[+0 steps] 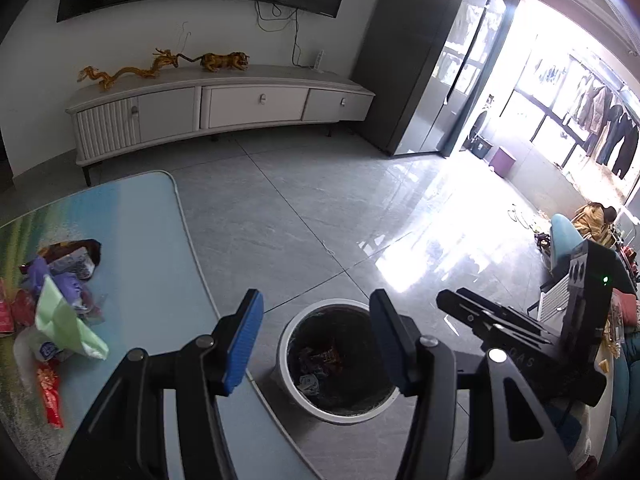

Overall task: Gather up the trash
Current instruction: 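Carry both items to the bin and open both tools to drop them, then grasp the pink carton with the left tool while the right tool grasps the green paper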

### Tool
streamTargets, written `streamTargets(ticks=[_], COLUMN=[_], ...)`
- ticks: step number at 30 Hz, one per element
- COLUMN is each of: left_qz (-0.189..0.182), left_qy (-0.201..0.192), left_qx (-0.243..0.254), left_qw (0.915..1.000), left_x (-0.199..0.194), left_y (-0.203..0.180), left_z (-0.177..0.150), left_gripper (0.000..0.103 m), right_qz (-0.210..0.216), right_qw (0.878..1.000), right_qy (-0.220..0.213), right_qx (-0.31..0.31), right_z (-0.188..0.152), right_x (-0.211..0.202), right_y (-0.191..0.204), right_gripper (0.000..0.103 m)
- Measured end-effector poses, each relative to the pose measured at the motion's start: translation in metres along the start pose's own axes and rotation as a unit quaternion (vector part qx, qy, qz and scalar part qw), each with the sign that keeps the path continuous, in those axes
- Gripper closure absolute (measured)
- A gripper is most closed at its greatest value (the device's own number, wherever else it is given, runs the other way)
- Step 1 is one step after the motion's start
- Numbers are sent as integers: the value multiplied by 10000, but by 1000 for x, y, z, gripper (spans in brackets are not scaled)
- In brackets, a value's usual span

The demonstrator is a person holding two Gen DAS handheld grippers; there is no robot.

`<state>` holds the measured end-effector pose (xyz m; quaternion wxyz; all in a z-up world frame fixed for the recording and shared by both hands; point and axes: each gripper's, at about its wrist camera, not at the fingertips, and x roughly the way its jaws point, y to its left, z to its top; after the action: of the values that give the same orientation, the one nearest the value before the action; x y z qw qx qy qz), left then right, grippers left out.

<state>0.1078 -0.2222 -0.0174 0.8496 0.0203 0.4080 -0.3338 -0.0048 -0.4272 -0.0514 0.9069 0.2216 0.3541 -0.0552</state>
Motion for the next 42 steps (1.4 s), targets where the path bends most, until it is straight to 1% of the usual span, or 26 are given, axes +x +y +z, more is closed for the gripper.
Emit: streamTargets(ticks=[6, 12, 15, 19, 22, 25, 31, 35, 39, 41, 42], left_qz=[368, 876, 1134, 1553, 1838, 2010, 2193, 2335, 2408, 2453, 2438], left_qy=[-503, -1032, -1324, -1673, -1802, -1940, -2205, -2335, -2426, -2411, -2375], left_qx=[138, 68, -50, -291, -507, -709, -1086, -1090, -1009, -1027, -1058], left_qw=[9980, 9908, 9847, 9732, 9650, 9576, 9442, 9376, 9343, 9334, 9343], left_x=[-66, -141, -180, -231, -259, -287, -331, -355, -375, -377, -373], left_y=[28, 61, 81, 115, 141, 160, 187, 195, 203, 209, 213], left_z=[-2, -6, -10, -20, -28, -42, -63, -59, -46, -39, -37], left_gripper=[50, 50, 50, 50, 50, 50, 50, 50, 50, 50, 50], right_qz=[254, 477, 565, 704, 814, 884, 1058, 1193, 1311, 1335, 1354], right_qw=[9984, 9939, 9906, 9852, 9810, 9770, 9686, 9627, 9584, 9571, 9569], right_qy=[-333, -642, -783, -959, -1054, -1135, -1235, -1303, -1366, -1367, -1338], right_qx=[-369, -755, -964, -1235, -1412, -1572, -1883, -2048, -2135, -2178, -2193], right_z=[8, 12, 11, 7, 2, -3, -9, -5, 3, 3, 3], right_x=[-36, -74, -92, -118, -134, -146, -164, -174, -179, -177, -173], right_y=[43, 89, 113, 145, 167, 184, 221, 245, 266, 274, 278], right_gripper=[59, 58, 56, 53, 52, 52, 51, 50, 48, 46, 44])
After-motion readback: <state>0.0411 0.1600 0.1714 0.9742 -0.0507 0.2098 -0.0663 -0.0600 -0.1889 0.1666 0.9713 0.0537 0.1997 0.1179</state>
